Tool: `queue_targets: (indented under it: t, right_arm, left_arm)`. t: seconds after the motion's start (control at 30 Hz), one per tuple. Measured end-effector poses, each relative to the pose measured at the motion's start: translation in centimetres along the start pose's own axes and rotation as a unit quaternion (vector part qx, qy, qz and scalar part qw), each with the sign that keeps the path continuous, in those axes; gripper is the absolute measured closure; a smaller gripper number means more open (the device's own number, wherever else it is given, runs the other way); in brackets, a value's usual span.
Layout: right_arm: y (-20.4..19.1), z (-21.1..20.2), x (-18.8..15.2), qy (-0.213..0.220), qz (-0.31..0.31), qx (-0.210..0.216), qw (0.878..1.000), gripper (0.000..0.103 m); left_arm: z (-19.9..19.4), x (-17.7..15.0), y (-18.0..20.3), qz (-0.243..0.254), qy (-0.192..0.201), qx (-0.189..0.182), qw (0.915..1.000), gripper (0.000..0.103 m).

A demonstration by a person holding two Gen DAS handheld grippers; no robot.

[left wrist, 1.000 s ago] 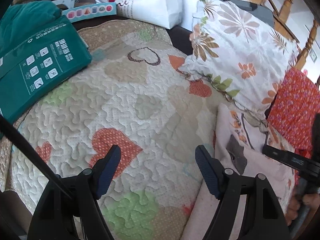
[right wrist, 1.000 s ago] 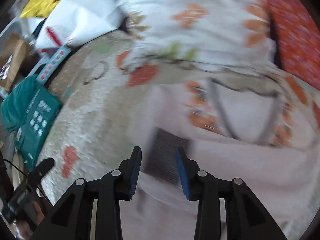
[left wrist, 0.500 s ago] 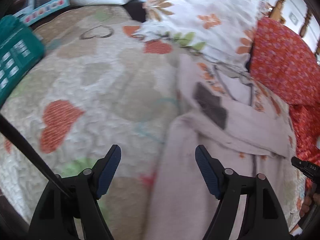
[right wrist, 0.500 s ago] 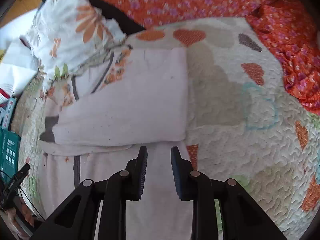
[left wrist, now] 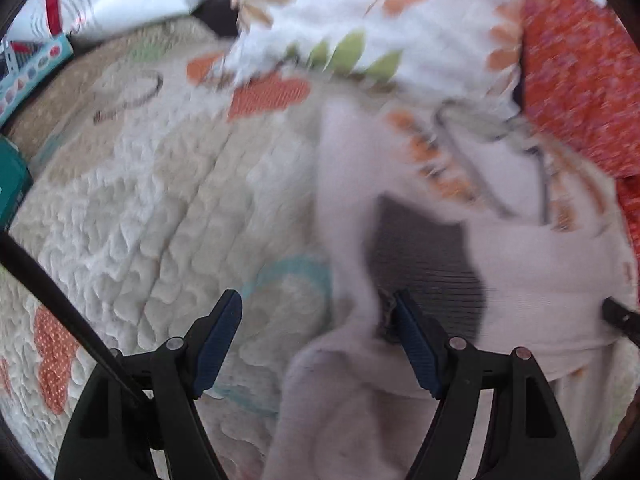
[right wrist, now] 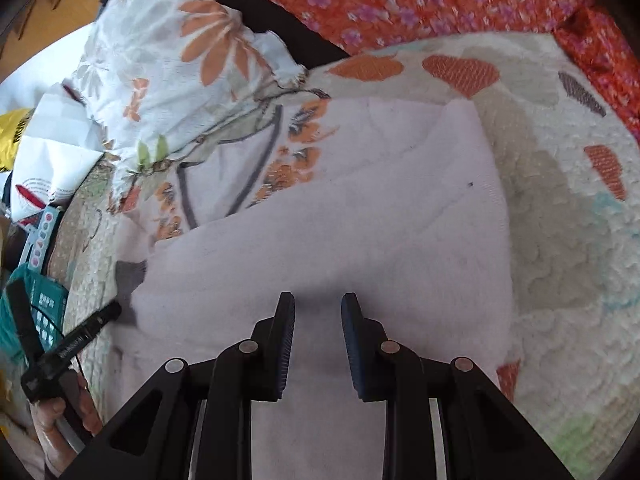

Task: Fold small clothes
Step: 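Move both open grippers to the grey ribbed hem of the cardigan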

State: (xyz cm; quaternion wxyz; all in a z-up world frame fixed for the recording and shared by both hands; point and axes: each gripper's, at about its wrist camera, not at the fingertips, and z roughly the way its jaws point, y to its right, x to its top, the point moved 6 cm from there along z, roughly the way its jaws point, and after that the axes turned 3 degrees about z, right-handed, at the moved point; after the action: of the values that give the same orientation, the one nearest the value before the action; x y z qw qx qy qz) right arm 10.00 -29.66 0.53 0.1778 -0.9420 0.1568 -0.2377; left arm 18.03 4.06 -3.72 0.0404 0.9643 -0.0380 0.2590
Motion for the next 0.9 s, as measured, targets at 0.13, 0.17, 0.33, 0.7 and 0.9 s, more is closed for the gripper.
queue_targets:
  t: [0.13,0.17,0.33,0.7,0.9]
  right_arm:
    - [1.9,0.3,0.6,0.009,0.016,-0.009,1.0,0.08]
    - [2.4,0.0,0.8,0.015,0.021,-0.013,1.0,0.08]
    - [5.5,-3.9,0.6,0.049,0.063,-0.048,0.996,0.07]
    - [11.1,-7.2,-9.8,-0.021,0.145,0.023,0.989,0.065]
    - [10.2,-8.0,-13.1,-0.017,0.17,0.088,0.981,0.064]
  left_arm:
    - [0.2,-0.3,-0.5,-0.014,-0.01,-0.004,0.9998,0.025]
    - [0.0,-0.4,-0.4,-0.012,-0.01,0.0,0.9999,0.025]
    - [-2.4,-1.4,-0.2,-0.021,0.008,-0.016,0.9996,0.025]
    - [-6.0,-5.9,-1.5,-0.053,-0.005,-0.13,0.9901,0.026]
    - [-6.2,-9.5,-3.3,-0.092,-0.041,-0.194,0.9757,0.043]
